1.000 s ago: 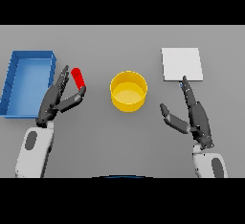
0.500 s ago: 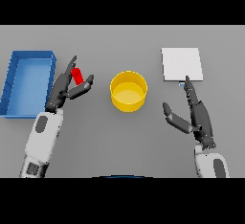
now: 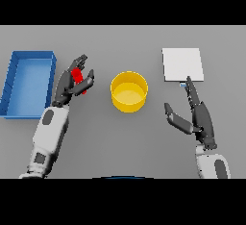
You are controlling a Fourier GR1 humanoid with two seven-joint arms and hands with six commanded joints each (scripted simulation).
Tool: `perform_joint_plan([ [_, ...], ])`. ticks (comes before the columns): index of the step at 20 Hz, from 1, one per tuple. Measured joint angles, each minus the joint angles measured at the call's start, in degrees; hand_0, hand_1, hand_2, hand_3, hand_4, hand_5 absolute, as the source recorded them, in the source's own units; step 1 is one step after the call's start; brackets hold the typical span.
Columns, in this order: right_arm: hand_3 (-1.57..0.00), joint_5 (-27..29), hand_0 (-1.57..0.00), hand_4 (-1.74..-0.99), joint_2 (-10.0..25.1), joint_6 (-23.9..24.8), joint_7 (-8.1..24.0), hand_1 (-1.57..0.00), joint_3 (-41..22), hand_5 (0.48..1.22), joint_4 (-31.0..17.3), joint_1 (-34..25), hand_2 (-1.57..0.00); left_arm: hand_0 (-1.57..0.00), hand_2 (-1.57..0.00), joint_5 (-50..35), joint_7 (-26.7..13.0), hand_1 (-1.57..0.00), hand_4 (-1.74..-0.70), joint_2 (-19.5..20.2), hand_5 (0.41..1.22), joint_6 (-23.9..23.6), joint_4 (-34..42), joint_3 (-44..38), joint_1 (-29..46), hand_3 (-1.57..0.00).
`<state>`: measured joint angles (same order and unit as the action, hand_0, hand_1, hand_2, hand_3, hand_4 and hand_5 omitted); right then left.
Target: Pick up the red beaker and tilt it to pour out 1 green nut into yellow bowl. Pick up the yellow bowl and place it on the metallic measuring scale.
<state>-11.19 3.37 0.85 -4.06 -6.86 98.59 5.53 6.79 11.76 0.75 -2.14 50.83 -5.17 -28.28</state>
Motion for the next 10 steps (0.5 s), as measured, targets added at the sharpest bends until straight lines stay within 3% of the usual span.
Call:
perform_joint_plan([
  [2, 0.0, -0.3, 0.0, -1.239, -0.03, 0.18, -0.35, 0.0, -0.13, 0.648, 0.2, 0.22, 0.0, -0.76, -0.84, 1.04, 0.49, -0.78, -1.52, -0.68, 0.999, -3.17, -1.53, -0.44, -0.98, -0.88],
  [4, 0.0, 0.21, 0.0, -1.239, -0.07, 0.15, -0.07, 0.0, 0.18, 0.648, 0.37, -0.08, 0.0, -1.05, -1.11, 4.13, 0.52, -1.07, -1.59, -0.65, 1.079, -5.27, -2.23, 1.04, -1.85, -1.06],
  [6, 0.0, -0.23, 0.0, -1.242, -0.19, 0.11, -0.51, 0.0, -0.21, 0.65, 0.14, 0.55, 0.0, -1.24, -1.27, 4.95, 0.7, -1.25, -1.64, -0.55, 1.13, -5.36, -1.84, 2.1, -1.7, -1.15],
  [9, 0.0, 0.65, 0.0, -1.255, -0.75, -0.28, 0.03, 0.0, -0.18, 0.644, -0.38, -0.26, 0.0, -1.4, -1.42, 4.69, -0.5, -1.41, -1.54, -0.63, 1.174, -5.32, -1.15, 2.37, -1.45, -1.36],
  [10, 0.0, 0.58, 0.0, -1.251, -0.94, 0.12, 0.55, 0.0, -0.04, 0.641, -0.39, -0.72, 0.0, -1.43, -1.45, 5.06, 0.34, -1.44, -1.58, -0.68, 1.171, -5.37, -1.41, 2.29, -1.4, -1.4],
])
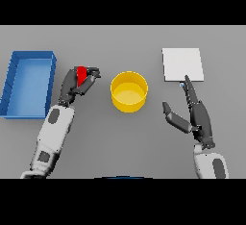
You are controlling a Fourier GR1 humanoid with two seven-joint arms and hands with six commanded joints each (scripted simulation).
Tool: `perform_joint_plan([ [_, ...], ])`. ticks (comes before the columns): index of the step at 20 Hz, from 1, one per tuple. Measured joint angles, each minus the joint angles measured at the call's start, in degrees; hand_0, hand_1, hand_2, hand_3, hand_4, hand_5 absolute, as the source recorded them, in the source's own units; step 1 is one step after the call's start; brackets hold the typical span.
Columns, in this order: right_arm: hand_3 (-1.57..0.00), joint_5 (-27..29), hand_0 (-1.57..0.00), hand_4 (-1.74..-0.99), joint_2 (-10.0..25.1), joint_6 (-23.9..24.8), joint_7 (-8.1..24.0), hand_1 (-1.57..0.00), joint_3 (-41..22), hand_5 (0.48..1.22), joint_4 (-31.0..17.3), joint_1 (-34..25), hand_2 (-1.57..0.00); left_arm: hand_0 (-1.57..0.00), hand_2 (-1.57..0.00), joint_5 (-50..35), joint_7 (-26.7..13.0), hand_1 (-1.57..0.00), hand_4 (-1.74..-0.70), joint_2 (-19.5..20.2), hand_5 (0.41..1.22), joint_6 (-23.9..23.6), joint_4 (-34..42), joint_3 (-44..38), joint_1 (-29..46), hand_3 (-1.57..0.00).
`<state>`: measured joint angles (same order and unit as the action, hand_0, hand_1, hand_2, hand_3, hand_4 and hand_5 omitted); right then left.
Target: Pick up the red beaker and tilt it to pour out 1 green nut into yellow bowl. Pick up the yellow bowl and place it on the metallic measuring scale.
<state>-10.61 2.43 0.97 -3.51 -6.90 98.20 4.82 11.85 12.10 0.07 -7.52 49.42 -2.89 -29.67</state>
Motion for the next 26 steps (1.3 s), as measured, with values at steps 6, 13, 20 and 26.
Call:
perform_joint_plan([
  [6, 0.0, -0.82, 0.0, -1.233, 0.48, 0.24, -1.59, 0.0, -0.16, 0.644, 0.52, 1.7, 0.0, -1.54, -1.54, -7.93, 0.88, -1.54, -1.7, 0.2, 1.135, 5.36, 5.82, -2.63, -0.32, -1.53],
  [13, 0.0, -2.95, 0.0, -1.219, 1.12, 1.06, -4.11, 0.0, -0.49, 0.66, -0.47, 0.57, 0.0, -1.56, -1.56, -6.21, -3.38, -1.56, -1.72, 3.71, 1.135, 7.03, 10.08, 1.36, -1.25, -1.55],
  [20, 0.0, -4.0, 0.0, -1.194, 0.92, 1.29, -2.36, 0.0, -1.2, 0.658, 0.36, 1.34, 0.0, -1.57, -1.57, 1.5, -7.02, -1.57, -1.74, 9.6, 1.12, 7.64, 8.93, 8.03, -5.57, -1.56],
  [26, 0.0, -3.31, 0.0, -1.178, 1.74, 0.3, -1.46, 0.0, -0.82, 0.667, 0.52, 0.62, 0.0, -1.57, -1.57, 12.28, -14.07, -1.57, -1.74, 14.58, 1.139, 11.33, 11.84, 19.42, -10.66, -1.57],
])
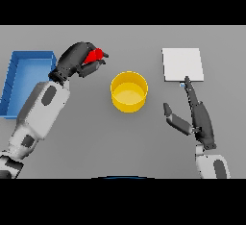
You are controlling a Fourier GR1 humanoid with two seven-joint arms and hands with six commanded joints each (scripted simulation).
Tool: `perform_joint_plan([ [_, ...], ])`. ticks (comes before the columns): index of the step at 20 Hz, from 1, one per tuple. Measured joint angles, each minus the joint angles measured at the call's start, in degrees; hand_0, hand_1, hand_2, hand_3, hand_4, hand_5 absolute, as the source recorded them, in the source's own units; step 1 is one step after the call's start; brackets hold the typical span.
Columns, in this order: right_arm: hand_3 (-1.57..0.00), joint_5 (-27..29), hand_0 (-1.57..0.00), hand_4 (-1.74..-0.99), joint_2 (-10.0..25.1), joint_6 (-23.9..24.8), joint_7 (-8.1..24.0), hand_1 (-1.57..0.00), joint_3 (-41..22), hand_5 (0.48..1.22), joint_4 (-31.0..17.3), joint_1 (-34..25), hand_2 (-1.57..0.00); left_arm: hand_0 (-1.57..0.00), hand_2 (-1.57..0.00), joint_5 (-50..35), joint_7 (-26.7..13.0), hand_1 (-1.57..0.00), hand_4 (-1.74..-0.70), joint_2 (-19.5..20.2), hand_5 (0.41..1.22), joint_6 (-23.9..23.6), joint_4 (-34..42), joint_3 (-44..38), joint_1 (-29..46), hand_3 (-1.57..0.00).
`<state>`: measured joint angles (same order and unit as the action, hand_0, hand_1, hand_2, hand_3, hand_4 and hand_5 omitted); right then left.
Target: Pick up the red beaker and tilt it to pour out 1 green nut into yellow bowl. Pick up the yellow bowl and place it on the metallic measuring scale.
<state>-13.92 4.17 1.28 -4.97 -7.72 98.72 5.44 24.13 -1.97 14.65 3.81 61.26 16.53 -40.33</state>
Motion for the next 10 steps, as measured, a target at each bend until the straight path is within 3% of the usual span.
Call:
perform_joint_plan([
  [6, 0.0, 1.02, 0.0, -1.187, -0.8, -0.05, 0.89, 0.0, 0.15, 0.676, 0.69, 0.57, 0.0, -1.57, -1.57, 12.31, -4.18, -1.57, -1.74, 2.08, 1.197, 3.45, -2.1, 12.16, -6.36, -1.57],
  [7, 0.0, 0.83, 0.0, -1.191, -0.86, -0.08, 0.13, 0.0, -0.14, 0.675, 1.23, 1.12, 0.0, -1.57, -1.57, 13.66, -4.58, -1.57, -1.69, 2.43, 1.202, 4.85, -2.29, 13.87, -7.23, -1.57],
  [10, 0.0, 1.47, 0.0, -1.195, -1.21, -0.22, 0.78, 0.0, 0.04, 0.671, 0.95, 1.32, 0.0, -1.57, -1.57, 18.42, -4.43, -1.57, -1.71, 3.81, 1.211, 8.57, -5.39, 18.97, -11.26, -1.38],
])
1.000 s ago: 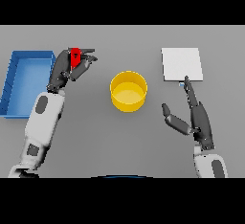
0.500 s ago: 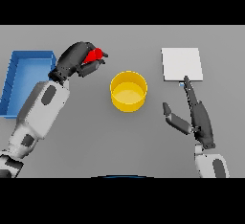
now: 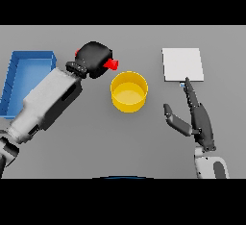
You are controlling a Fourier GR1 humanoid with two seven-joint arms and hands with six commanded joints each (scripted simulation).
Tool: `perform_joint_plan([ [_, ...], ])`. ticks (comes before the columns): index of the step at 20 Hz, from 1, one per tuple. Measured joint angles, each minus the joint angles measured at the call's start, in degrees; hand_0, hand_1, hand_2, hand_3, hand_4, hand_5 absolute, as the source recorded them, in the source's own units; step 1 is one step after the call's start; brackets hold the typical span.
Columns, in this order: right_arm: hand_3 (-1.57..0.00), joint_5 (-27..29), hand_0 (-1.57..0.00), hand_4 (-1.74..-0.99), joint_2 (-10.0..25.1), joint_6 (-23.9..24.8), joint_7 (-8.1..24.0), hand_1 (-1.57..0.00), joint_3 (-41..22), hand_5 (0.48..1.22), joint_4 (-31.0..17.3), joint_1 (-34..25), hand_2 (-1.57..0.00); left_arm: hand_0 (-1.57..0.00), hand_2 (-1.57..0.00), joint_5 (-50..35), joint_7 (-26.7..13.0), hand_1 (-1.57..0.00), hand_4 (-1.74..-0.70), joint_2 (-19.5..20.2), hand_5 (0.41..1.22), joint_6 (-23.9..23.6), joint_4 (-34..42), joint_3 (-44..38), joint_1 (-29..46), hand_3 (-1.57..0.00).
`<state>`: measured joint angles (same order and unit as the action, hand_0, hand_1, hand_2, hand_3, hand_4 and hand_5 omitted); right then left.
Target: Pick up the red beaker and tilt it to pour out 1 green nut into yellow bowl. Pick up the yellow bowl and place it on the metallic measuring scale.
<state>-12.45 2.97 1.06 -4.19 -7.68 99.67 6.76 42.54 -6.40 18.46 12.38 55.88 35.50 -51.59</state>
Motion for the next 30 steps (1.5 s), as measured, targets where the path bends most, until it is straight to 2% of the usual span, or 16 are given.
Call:
perform_joint_plan([
  [4, 0.0, 1.64, 0.0, -1.206, -0.86, -0.2, 1.06, 0.0, 0.58, 0.639, -0.6, -0.14, 0.0, -1.57, -1.57, 4.55, 2.18, -1.57, -1.72, 0.42, 1.217, 4.76, -1.84, 6.24, -5.27, -1.29],
  [9, 0.0, 0.75, 0.0, -1.214, -0.95, 0.48, -0.96, 0.0, 0.32, 0.6, -0.03, 0.46, 0.0, -1.57, -1.57, 9.09, 7.15, -1.57, -1.73, -1.07, 1.22, 6.04, -5.96, 12.77, -10.61, -1.48],
  [11, 0.0, -0.1, 0.0, -1.205, -0.95, 1.18, 0.0, 0.0, 0.36, 0.584, -0.39, -0.57, 0.0, -1.57, -1.57, 11.01, 8.53, -1.57, -1.73, -0.86, 1.22, 6.76, -6.07, 15.56, -12.24, -1.51],
  [13, 0.0, -0.54, 0.0, -1.185, -1.53, 1.67, 0.17, 0.0, 0.15, 0.575, -1.15, -0.74, 0.0, -1.57, -1.57, 13.23, 10.25, -1.57, -1.73, 0.03, 1.22, 6.52, -6.73, 18.3, -13.77, -1.53],
  [16, 0.0, -0.95, 0.0, -1.152, -1.5, 1.92, -2.12, 0.0, -0.12, 0.567, -0.37, 0.47, 0.0, -1.57, -1.57, 17.75, 11.95, -1.57, -1.74, -0.47, 1.221, 5.59, -8.14, 22.22, -16.34, -1.55],
  [18, 0.0, -0.03, 0.0, -1.147, -1.44, 1.93, -0.59, 0.0, 0.73, 0.566, -1.06, -0.88, 0.0, -1.57, -1.57, 19.87, 13.13, -1.57, -1.74, -0.29, 1.221, 6.53, -8.17, 24.44, -17.59, -1.56],
  [20, 0.0, 0.31, 0.0, -1.13, -1.68, 1.68, -1.48, 0.0, 0.65, 0.565, -1.38, -0.38, 0.0, -1.57, -1.57, 22.05, 14.28, -1.57, -1.74, -0.59, 1.221, 5.74, -8.97, 26.53, -18.52, -1.56],
  [21, 0.0, 0.39, 0.0, -1.129, -1.28, 1.59, -1.72, 0.0, 0.87, 0.566, -1.19, -0.13, 0.0, -1.57, -1.57, 23.17, 14.97, -1.57, -1.74, 0.04, 1.221, 5.46, -9.05, 27.48, -19.07, -1.56],
  [24, 0.0, -0.82, 0.0, -1.136, -1.3, 1.92, -0.99, 0.0, 0.39, 0.579, -1.88, -0.86, 0.0, -1.57, -1.57, 26.25, 15.12, -1.57, -1.73, -1.42, 1.221, 4.38, -10.06, 30.28, -19.9, -1.57],
  [26, 0.0, -0.02, 0.0, -1.133, -1.16, 1.39, -2.23, 0.0, 0.54, 0.579, -1.41, -0.52, 0.0, -1.57, -1.57, 28.0, 16.27, -1.57, -1.73, -1.47, 1.221, 4.3, -10.68, 31.62, -21.72, -1.57],
  [28, 0.0, -0.36, 0.0, -1.128, -1.73, 2.03, -1.22, 0.0, 0.38, 0.575, -1.01, -1.06, 0.0, -1.57, -1.57, 29.86, 15.26, -1.57, -1.73, -2.75, 1.221, 4.11, -10.82, 32.94, -22.64, -1.57],
  [30, 0.0, -0.69, 0.0, -1.138, -1.67, 2.38, -1.31, 0.0, 0.54, 0.572, -1.45, -1.15, 0.0, -1.57, -1.57, 31.62, 17.68, -1.57, -1.73, -2.24, 1.221, 3.53, -11.25, 33.95, -26.43, -1.57],
])
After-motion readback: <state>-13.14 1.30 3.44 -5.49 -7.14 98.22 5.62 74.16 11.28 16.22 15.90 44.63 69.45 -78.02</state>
